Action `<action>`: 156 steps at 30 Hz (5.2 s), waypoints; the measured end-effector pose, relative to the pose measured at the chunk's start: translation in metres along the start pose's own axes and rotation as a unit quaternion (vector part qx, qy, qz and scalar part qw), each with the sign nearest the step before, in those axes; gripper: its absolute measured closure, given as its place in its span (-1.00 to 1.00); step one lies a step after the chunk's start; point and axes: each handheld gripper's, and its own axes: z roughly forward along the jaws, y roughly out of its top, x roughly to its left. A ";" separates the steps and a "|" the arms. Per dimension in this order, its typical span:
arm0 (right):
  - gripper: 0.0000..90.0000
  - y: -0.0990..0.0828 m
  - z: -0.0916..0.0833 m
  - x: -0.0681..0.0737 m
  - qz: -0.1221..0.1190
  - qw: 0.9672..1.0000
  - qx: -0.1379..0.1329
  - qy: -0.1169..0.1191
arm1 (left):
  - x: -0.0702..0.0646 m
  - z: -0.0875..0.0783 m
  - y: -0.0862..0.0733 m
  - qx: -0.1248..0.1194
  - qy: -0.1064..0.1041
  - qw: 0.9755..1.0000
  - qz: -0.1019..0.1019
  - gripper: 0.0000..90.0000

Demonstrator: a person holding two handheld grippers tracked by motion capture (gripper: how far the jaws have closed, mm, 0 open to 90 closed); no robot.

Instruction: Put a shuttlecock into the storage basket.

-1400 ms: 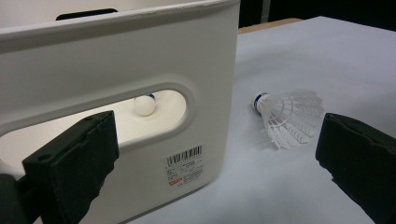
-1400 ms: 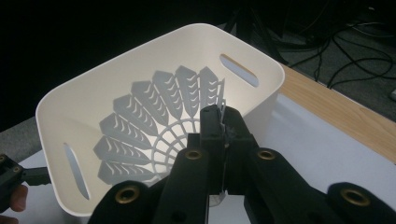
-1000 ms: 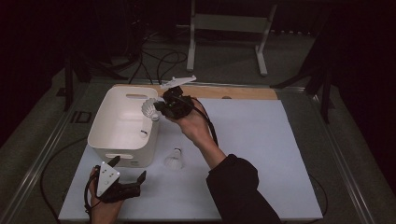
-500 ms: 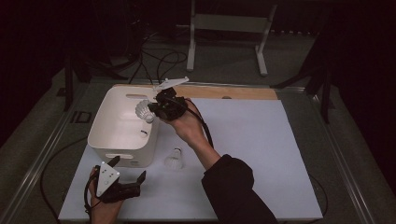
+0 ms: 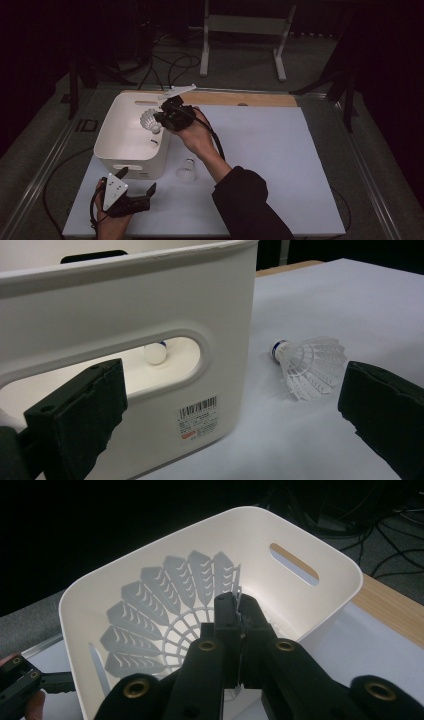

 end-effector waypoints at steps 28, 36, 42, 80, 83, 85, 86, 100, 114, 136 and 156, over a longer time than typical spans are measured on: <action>0.98 0.000 0.017 0.017 -0.012 1.000 0.008 0.018 | 0.000 0.000 0.000 0.001 0.001 1.000 0.000 -1.00; 0.76 -0.001 0.020 0.021 -0.011 1.000 0.006 0.029 | 0.000 0.000 0.000 0.001 0.000 1.000 0.000 -1.00; -0.35 0.002 0.016 0.012 0.017 0.999 -0.002 0.041 | 0.001 -0.001 0.000 0.000 0.001 1.000 0.000 -1.00; -0.78 -0.023 -0.018 -0.003 -0.048 0.998 0.013 -0.047 | 0.000 0.000 0.000 0.001 0.001 1.000 0.000 -1.00; -0.78 -0.024 -0.019 -0.003 -0.054 0.997 0.013 -0.047 | 0.000 0.000 0.000 -0.001 0.002 1.000 -0.001 -1.00; -0.78 -0.026 -0.019 -0.003 -0.056 0.997 0.013 -0.048 | 0.000 0.000 0.000 -0.001 0.002 1.000 -0.001 -1.00; -0.78 -0.026 -0.019 -0.003 -0.055 0.997 0.014 -0.048 | 0.000 0.000 0.000 0.000 0.001 1.000 -0.001 -1.00; -0.78 -0.041 -0.024 -0.010 -0.056 0.996 0.023 -0.058 | 0.000 0.000 0.000 0.001 0.001 1.000 -0.001 -1.00; -0.79 -0.054 -0.029 -0.015 -0.070 0.994 0.034 -0.075 | 0.000 0.000 0.000 0.001 0.001 1.000 -0.001 -1.00; -0.81 -0.082 -0.029 -0.016 -0.080 0.991 0.062 -0.083 | 0.000 0.000 0.000 0.001 0.001 1.000 -0.002 -1.00; -0.81 -0.104 -0.027 -0.017 -0.084 0.990 0.083 -0.082 | 0.000 0.000 0.000 0.001 0.001 1.000 -0.002 -1.00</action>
